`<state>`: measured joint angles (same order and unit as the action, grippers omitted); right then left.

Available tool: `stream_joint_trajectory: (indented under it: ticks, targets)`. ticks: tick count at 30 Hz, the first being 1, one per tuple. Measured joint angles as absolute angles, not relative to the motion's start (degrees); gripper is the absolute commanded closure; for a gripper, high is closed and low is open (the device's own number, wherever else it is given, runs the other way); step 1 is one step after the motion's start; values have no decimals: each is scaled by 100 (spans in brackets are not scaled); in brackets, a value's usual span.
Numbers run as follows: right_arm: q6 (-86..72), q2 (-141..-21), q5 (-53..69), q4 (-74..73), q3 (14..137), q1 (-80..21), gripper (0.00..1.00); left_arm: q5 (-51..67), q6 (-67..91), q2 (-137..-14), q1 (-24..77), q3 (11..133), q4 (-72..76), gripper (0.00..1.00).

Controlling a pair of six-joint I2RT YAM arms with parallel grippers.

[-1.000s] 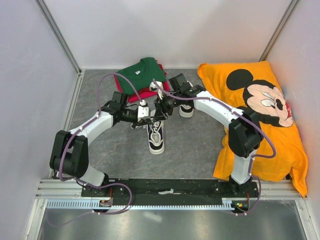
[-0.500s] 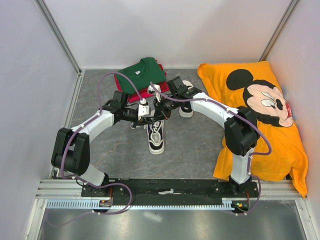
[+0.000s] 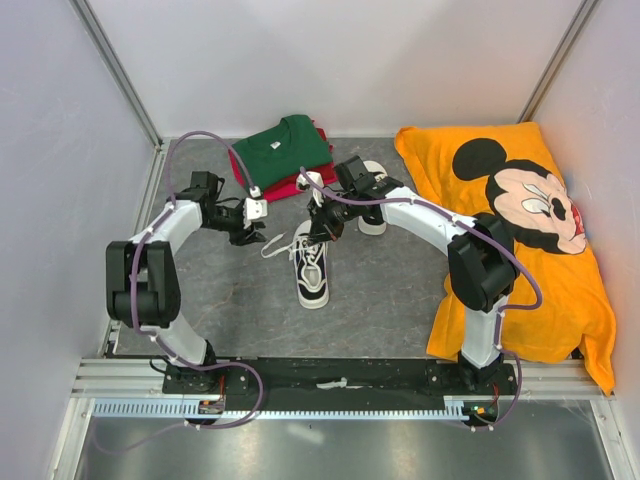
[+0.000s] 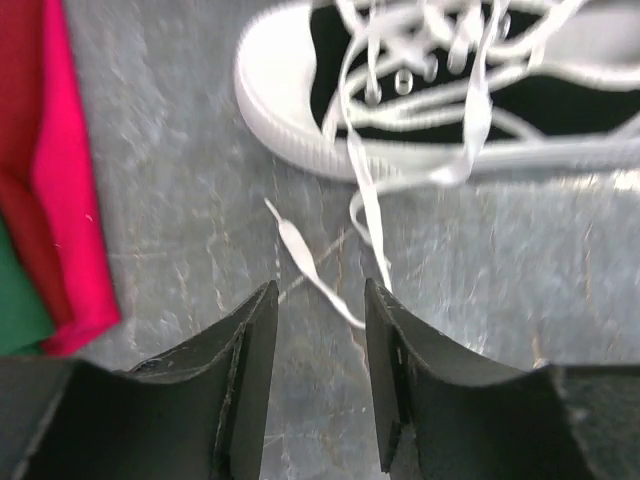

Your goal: Tie the shoes

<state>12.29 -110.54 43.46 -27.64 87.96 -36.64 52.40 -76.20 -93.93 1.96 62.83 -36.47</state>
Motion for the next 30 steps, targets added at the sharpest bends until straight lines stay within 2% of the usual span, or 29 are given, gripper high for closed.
stream_joint_trajectory:
  ticks: [11,16,17,20,21,23,30]
  targets:
    - [1216,-11054,4296,-2740,8796,-3664,100,4366,-8571,-10475,438,6617,-4471,52]
    - [1216,-11054,4259,-2740,8796,-3664,100,3972,-8764,-10680,469,6672,-4495,56]
    - [1216,-11054,4259,-2742,8796,-3664,100,3900,-8805,-10702,471,6674,-4495,59]
    - [1216,-11054,4252,-2742,8796,-3664,100,3809,-8899,-10722,471,6702,-4558,79]
    - [1216,-11054,4250,-2740,8796,-3664,100,3767,-8936,-10722,484,6713,-4602,90]
    - [1221,-11054,4219,-2740,8796,-3664,100,3721,-8980,-10722,502,6733,-4648,98]
    - [1214,-11054,3992,-2709,8796,-3664,100,4038,-9028,-10328,412,6792,-5159,98]
